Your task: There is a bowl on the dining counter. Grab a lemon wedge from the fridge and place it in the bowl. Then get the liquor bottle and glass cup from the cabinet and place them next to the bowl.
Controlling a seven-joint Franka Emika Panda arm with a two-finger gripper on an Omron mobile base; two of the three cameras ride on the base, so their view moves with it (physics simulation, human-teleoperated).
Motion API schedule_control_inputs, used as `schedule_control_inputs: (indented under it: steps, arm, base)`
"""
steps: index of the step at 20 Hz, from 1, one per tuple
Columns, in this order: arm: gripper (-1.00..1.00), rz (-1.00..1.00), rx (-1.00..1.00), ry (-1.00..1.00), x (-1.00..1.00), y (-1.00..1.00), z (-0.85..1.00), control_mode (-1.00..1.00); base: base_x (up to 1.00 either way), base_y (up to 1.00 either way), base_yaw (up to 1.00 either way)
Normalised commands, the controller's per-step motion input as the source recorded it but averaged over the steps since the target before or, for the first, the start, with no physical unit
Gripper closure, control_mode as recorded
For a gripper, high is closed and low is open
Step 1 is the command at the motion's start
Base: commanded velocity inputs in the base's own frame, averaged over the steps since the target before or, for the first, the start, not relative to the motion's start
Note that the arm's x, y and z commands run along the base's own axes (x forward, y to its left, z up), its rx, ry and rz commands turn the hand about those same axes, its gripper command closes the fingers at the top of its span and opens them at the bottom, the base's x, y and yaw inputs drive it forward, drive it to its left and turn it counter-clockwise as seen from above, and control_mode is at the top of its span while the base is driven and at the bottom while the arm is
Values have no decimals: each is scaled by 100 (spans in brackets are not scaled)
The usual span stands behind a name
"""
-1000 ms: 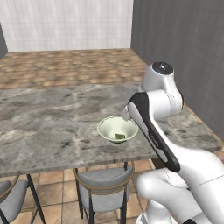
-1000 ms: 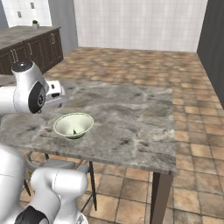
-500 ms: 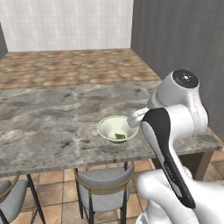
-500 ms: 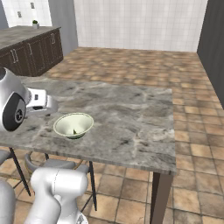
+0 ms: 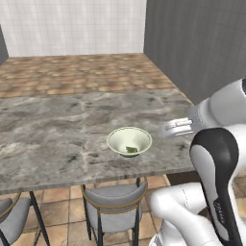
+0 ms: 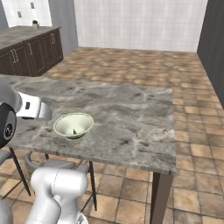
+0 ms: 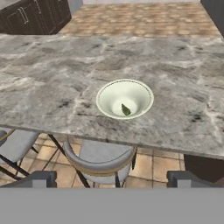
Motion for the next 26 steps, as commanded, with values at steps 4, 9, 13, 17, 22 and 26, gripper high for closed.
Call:
schedule_control_inputs:
  steps: [4,9,13,17,22,26]
  arm:
    - [-100,-1,7,-6,-46,-13,2,-100]
    - [-100,0,0,0,0,0,0,100]
    - [-100,0,0,0,0,0,0,100]
    - [-100,0,0,0,0,0,0,100]
    - [-100,0,0,0,0,0,0,100]
    - [-100,0,0,0,0,0,0,100]
  base:
    - [0,0,0]
    - [-62,17,1]
    - [-89,73,15]
    - [-69,66,50]
    - [-36,50,77]
    - [-13,39,85]
